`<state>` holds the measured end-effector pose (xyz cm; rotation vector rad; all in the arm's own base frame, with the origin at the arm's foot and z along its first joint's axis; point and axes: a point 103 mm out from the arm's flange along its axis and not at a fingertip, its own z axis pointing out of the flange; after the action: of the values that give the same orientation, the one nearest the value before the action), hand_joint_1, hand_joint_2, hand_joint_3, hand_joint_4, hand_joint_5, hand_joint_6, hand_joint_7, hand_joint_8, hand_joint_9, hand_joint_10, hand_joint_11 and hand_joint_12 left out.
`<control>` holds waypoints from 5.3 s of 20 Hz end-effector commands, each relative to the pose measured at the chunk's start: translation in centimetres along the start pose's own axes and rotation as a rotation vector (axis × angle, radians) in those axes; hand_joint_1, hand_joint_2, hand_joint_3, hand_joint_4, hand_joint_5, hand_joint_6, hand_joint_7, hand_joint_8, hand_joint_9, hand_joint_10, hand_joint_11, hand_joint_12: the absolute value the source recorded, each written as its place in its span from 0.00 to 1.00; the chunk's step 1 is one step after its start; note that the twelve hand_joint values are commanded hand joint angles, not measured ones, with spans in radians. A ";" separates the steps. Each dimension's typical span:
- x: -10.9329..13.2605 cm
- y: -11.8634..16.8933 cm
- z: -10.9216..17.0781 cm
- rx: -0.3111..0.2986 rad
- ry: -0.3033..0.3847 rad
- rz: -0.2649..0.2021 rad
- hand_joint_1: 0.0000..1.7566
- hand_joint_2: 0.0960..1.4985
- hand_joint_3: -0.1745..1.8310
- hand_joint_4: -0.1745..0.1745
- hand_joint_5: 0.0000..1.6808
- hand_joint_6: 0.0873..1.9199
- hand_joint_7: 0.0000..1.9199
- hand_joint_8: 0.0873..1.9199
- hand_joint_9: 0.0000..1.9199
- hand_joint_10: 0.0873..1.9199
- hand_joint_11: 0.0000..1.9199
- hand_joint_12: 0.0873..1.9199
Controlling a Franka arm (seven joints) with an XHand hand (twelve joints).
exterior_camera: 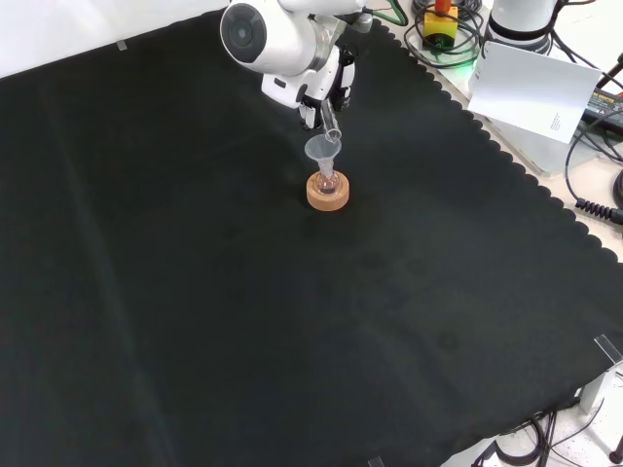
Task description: Pour the water from the graduated cylinder into the round-bottom flask.
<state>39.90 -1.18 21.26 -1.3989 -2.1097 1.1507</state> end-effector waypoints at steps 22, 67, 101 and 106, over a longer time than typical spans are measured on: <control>-1.4 -0.7 0.1 0.066 -0.003 0.044 0.71 0.75 0.09 0.00 0.53 0.56 0.48 0.56 0.71 0.02 0.60 0.41; -1.3 -1.1 -0.2 0.115 -0.017 0.046 0.71 0.75 0.09 0.00 0.53 0.56 0.48 0.56 0.72 0.01 0.60 0.41; -6.6 -0.9 2.3 -0.473 0.341 -0.173 0.71 0.76 0.09 0.00 0.52 0.57 0.48 0.57 0.72 0.00 0.59 0.41; -8.1 -0.2 2.2 -0.579 0.421 -0.203 0.71 0.76 0.09 0.00 0.52 0.57 0.48 0.57 0.72 0.00 0.60 0.41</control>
<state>40.46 -8.76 21.28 -1.4846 -2.2007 0.4105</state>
